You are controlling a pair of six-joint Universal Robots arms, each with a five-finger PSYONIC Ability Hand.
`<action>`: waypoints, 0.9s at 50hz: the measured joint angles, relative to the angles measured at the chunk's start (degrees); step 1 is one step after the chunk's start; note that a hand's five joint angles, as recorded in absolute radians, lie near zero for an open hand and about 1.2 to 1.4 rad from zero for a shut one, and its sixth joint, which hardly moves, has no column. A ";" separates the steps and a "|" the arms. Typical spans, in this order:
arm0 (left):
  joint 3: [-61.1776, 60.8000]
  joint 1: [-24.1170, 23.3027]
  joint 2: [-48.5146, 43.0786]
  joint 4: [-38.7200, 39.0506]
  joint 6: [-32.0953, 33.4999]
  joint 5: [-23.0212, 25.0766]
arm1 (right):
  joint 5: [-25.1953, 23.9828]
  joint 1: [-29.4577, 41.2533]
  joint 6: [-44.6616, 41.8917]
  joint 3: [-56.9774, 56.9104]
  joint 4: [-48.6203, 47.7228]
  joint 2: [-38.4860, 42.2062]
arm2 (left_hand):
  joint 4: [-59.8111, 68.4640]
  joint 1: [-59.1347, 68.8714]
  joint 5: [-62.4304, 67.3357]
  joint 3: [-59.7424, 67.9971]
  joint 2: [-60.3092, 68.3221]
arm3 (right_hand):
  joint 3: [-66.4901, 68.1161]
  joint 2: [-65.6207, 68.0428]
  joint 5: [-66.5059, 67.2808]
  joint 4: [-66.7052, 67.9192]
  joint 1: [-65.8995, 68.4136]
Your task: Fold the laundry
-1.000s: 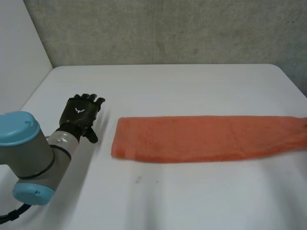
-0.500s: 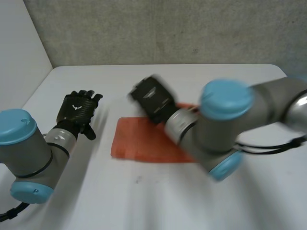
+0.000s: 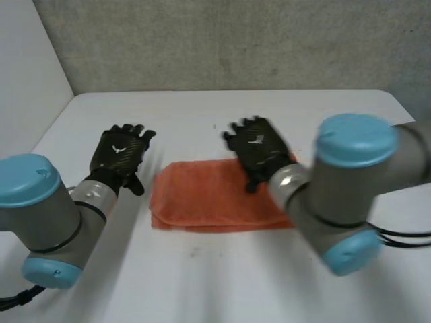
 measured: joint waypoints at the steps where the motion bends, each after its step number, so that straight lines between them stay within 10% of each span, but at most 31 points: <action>1: 0.00 0.00 0.00 0.00 0.00 0.00 | 0.00 0.00 0.00 0.00 0.00 0.00 | 0.00 0.00 0.00 0.00 0.00 | 0.00 0.00 0.00 0.00 0.00; 13: 3.49 -5.91 -0.75 -0.74 -0.06 -0.09 | -8.44 -16.42 10.54 19.47 0.09 -6.00 | 0.00 0.00 0.00 0.00 0.00 | 4.41 3.78 3.11 3.11 2.03; 27: 2.43 -6.10 -0.55 -0.72 -0.21 -0.24 | -8.60 -20.54 7.68 25.16 -9.90 -4.65 | 0.00 0.00 0.00 0.00 0.00 | 55.63 54.43 52.26 54.99 42.40; 37: 1.35 -5.49 -0.30 -0.66 -0.24 -0.58 | -0.49 -16.83 -5.47 19.91 -11.03 -5.43 | 0.00 0.00 0.00 0.00 0.00 | 55.63 54.43 52.27 55.01 42.40; 45: 1.25 -5.12 0.13 -0.65 -0.49 -1.39 | 1.48 0.52 -9.99 7.69 -10.75 -1.83 | 0.00 0.00 0.00 0.00 0.00 | 55.63 54.43 52.76 55.04 43.06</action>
